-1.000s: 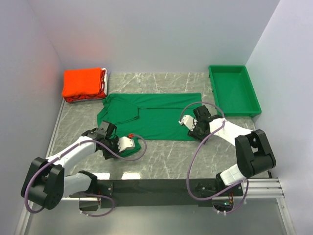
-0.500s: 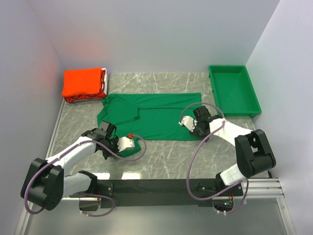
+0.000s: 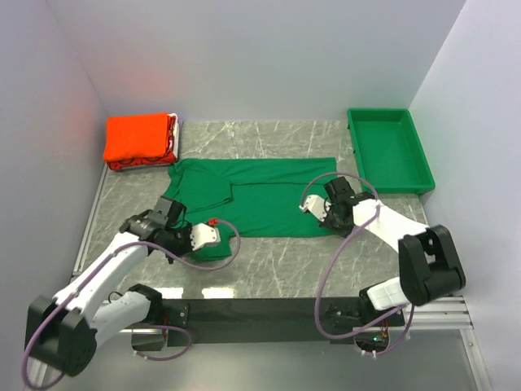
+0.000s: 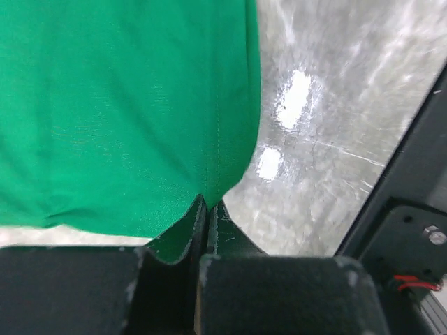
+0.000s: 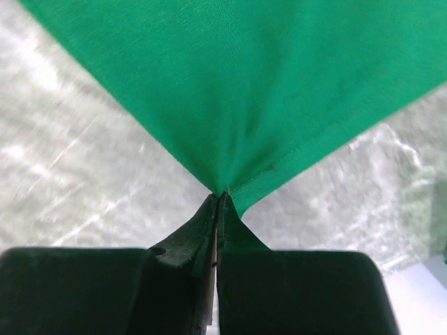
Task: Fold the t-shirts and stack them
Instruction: Fold the tshirt
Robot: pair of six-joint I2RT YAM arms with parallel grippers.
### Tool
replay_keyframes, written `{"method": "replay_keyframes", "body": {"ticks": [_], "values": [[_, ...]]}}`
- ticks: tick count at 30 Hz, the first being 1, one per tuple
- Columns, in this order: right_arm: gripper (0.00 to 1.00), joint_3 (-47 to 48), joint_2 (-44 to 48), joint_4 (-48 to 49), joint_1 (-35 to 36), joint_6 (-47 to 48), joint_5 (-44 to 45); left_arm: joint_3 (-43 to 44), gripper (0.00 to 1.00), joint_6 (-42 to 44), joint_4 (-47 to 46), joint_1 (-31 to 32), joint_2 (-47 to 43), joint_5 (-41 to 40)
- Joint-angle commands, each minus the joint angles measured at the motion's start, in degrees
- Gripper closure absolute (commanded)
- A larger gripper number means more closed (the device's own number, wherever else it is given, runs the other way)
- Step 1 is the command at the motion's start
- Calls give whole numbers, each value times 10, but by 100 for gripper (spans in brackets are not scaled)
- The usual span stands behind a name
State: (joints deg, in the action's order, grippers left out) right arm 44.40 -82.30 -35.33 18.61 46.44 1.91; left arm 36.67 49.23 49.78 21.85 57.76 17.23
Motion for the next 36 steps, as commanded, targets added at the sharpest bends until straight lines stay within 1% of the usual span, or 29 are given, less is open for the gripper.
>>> {"method": "replay_keyframes", "body": {"ticks": [1, 3, 7, 9, 11, 13, 16, 19, 21, 24, 26, 30, 31, 36], "values": [[100, 4, 54, -51, 0, 17, -7, 52, 99, -1, 92, 1, -49, 32], [100, 5, 63, -68, 1, 20, -8, 67, 99, -5, 115, 1, -62, 28], [100, 27, 79, -88, -1, 25, -12, 90, 99, -26, 107, 0, -85, 12], [100, 48, 73, -92, -4, 30, -11, 113, 99, -37, 89, -7, -74, 7], [100, 69, 58, -95, -8, 33, -10, 148, 99, -40, 74, -29, -56, 15], [100, 110, 30, -104, -16, 34, -15, 179, 99, -39, 59, -62, -18, 29], [100, 168, -11, -118, -29, 38, -17, 256, 99, -35, 34, -96, 37, 45], [100, 223, -53, -129, -37, 49, -17, 303, 99, -30, 0, -114, 87, 46], [100, 264, -76, -137, -42, 57, -16, 324, 99, -30, -17, -122, 114, 46], [100, 321, -142, -148, -52, 62, -17, 367, 99, -29, -45, -136, 189, 47], [100, 350, -170, -151, -58, 66, -16, 401, 99, -34, -61, -147, 221, 46], [100, 441, -253, -163, -63, 69, -12, 459, 99, -43, -75, -166, 313, 44], [100, 454, -266, -163, -65, 72, -12, 480, 99, -40, -76, -171, 328, 44], [100, 529, -341, -159, -66, 81, 10, 528, 99, -40, -86, -175, 409, 37]]}}
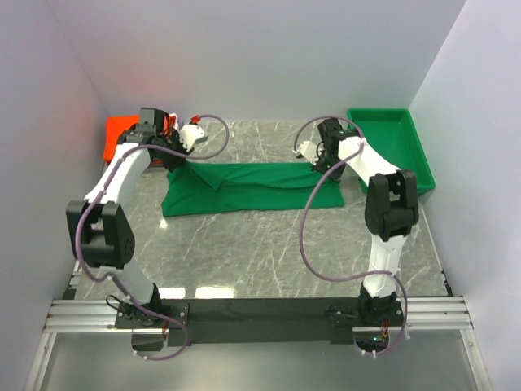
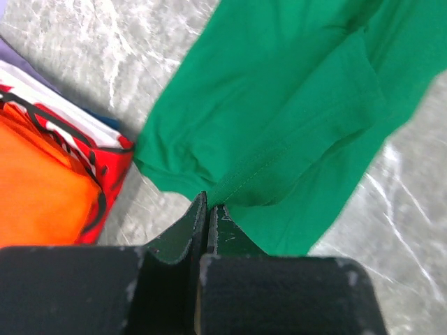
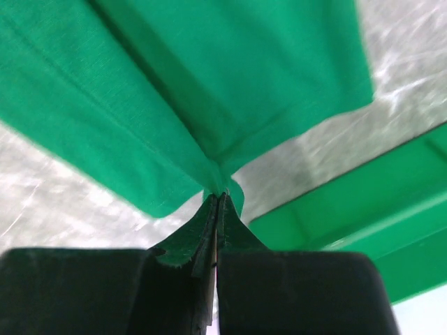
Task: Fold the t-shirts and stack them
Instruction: Fold the tshirt
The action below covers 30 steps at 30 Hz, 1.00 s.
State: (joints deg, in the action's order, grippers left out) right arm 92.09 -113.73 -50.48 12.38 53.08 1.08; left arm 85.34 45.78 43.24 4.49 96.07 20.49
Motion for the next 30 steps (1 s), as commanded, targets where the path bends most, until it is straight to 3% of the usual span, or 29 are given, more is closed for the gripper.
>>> {"method": "replay_keyframes", "body": {"ticks": [1, 5, 15, 19, 21, 25, 30], "values": [[100, 62, -38, -6, -4, 13, 22, 54, 99, -11, -24, -1, 37, 0], [100, 113, -79, -1, -6, 10, 36, 72, 99, -27, -40, -2, 78, -4], [99, 132, -134, 6, -11, 17, 78, 98, 99, -70, -67, -2, 165, -19], [85, 155, -151, -11, -11, -5, 81, 72, 99, -62, -63, -1, 163, -22], [66, 162, -156, -15, -11, -15, 91, 57, 99, -58, -69, -1, 158, -28], [50, 167, -155, -16, -10, -44, 94, 25, 99, -64, -87, -1, 153, -34], [48, 202, -144, -45, -10, -83, 74, 65, 99, -97, -73, 0, 164, -33]]}}
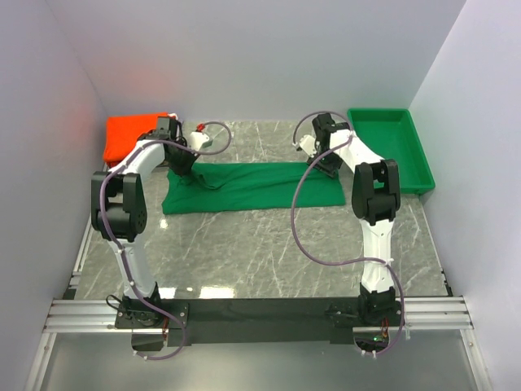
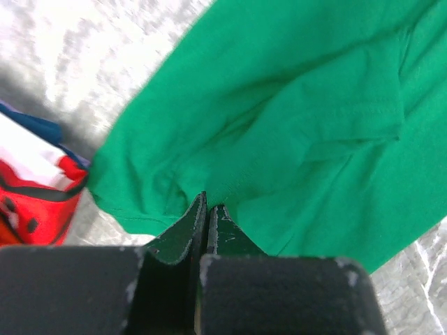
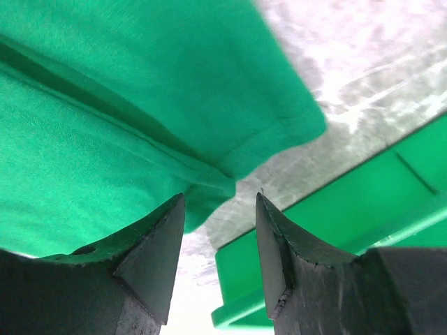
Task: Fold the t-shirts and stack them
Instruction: Fold the tshirt
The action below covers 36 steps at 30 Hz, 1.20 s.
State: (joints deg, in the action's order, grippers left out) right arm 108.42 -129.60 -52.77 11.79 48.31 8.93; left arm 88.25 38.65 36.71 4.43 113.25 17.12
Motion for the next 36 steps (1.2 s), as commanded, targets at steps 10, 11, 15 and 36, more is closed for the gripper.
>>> {"method": "replay_keyframes", "body": {"ticks": [10, 11, 15, 36], "values": [[48, 52, 55, -64, -5, -98, -65, -98, 99, 30, 49, 13, -86, 26], [48, 48, 59, -67, -5, -100, -72, -112, 99, 33, 48, 15, -88, 25], [48, 40, 63, -72, -4, -110, -80, -156, 85, 38, 36, 23, -92, 3], [53, 32, 76, -91, -7, -138, -110, -88, 61, -25, -15, 106, -127, 40]]}}
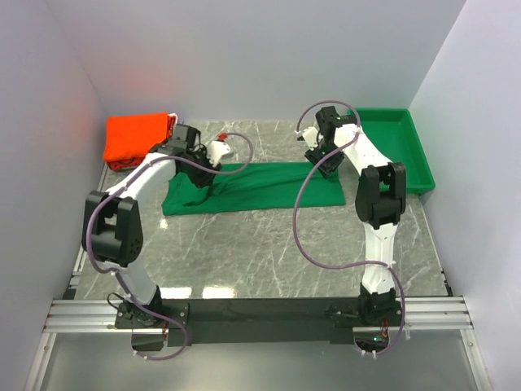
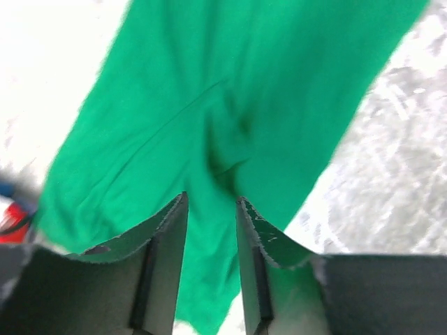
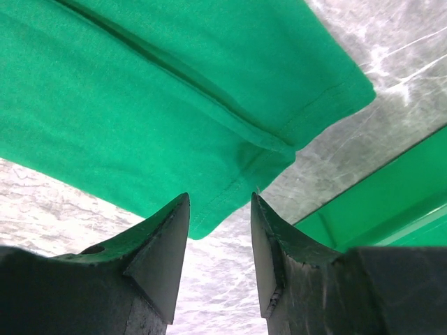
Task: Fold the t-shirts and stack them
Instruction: Fold the tshirt
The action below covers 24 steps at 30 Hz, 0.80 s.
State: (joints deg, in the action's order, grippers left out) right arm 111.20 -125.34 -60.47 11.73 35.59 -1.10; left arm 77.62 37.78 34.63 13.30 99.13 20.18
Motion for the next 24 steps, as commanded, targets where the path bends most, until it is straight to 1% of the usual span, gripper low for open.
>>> {"method": "replay_keyframes", "body": {"ticks": [1, 4, 9, 17, 20, 23, 24], "values": [[53, 4, 32, -16, -9, -11, -10, 19, 60, -20, 5, 23, 30, -2], [53, 2, 31, -18, -12, -11, -12, 23, 56, -37, 0, 42, 54, -30], [53, -3, 28, -13, -15, -9, -9, 34, 54, -72, -22, 56, 93, -73], [54, -7, 26, -12, -21, -7, -5, 67, 54, -82, -19, 60, 141, -94], [54, -9, 26, -11, -24, -5, -4, 68, 58, -84, -25, 61, 143, -92], [55, -11, 28, -10, -25, -4, -2, 74, 68, -83, -19, 60, 143, -85], [55, -12, 28, -10, -25, -4, -1, 75, 75, -81, -15, 60, 142, -82]]}}
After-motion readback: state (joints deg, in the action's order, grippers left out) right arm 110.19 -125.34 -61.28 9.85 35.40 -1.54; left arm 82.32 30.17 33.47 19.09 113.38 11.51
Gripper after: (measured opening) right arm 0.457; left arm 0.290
